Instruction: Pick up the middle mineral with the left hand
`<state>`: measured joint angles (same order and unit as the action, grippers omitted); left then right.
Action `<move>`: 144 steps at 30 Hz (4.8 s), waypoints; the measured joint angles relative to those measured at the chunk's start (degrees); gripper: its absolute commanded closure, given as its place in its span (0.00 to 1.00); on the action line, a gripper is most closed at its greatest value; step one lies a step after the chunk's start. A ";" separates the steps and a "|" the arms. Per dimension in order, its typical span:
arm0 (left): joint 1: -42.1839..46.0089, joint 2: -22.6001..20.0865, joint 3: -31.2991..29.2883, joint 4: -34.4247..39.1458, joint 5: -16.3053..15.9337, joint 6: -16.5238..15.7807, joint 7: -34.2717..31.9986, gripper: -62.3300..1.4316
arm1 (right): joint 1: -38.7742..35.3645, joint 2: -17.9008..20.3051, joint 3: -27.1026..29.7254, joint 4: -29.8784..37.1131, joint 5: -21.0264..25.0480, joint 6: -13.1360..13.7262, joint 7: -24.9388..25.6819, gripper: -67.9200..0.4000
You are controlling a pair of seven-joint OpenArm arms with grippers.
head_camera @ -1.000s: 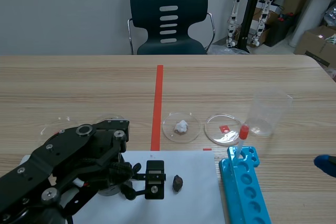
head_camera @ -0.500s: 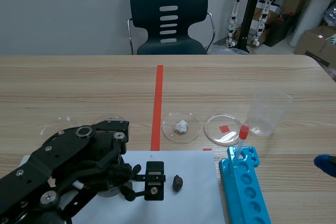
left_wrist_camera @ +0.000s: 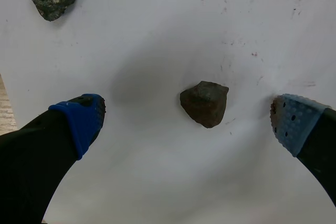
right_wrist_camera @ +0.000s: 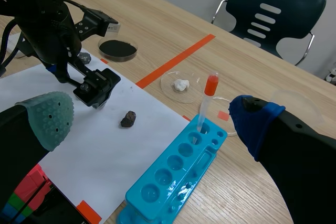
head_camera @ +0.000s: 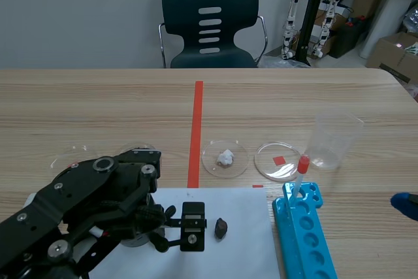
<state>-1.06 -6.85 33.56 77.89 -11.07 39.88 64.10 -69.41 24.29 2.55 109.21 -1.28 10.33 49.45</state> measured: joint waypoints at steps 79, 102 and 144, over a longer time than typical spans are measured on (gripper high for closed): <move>5.03 -2.89 0.00 6.16 -0.46 0.59 -10.75 0.84 | 0.00 0.00 0.00 0.00 0.00 0.02 0.00 0.08; 7.89 -4.07 0.00 8.90 -0.50 0.57 -11.58 0.81 | 0.00 0.00 0.00 0.00 0.00 0.00 0.00 0.08; -0.74 1.36 0.00 -2.03 -0.07 0.66 -0.72 0.32 | 0.00 0.00 0.00 0.00 0.00 0.00 0.00 0.08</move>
<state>-1.80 -5.50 33.56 75.85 -11.14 40.53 63.37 -69.41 24.29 2.55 109.21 -1.28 10.33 49.45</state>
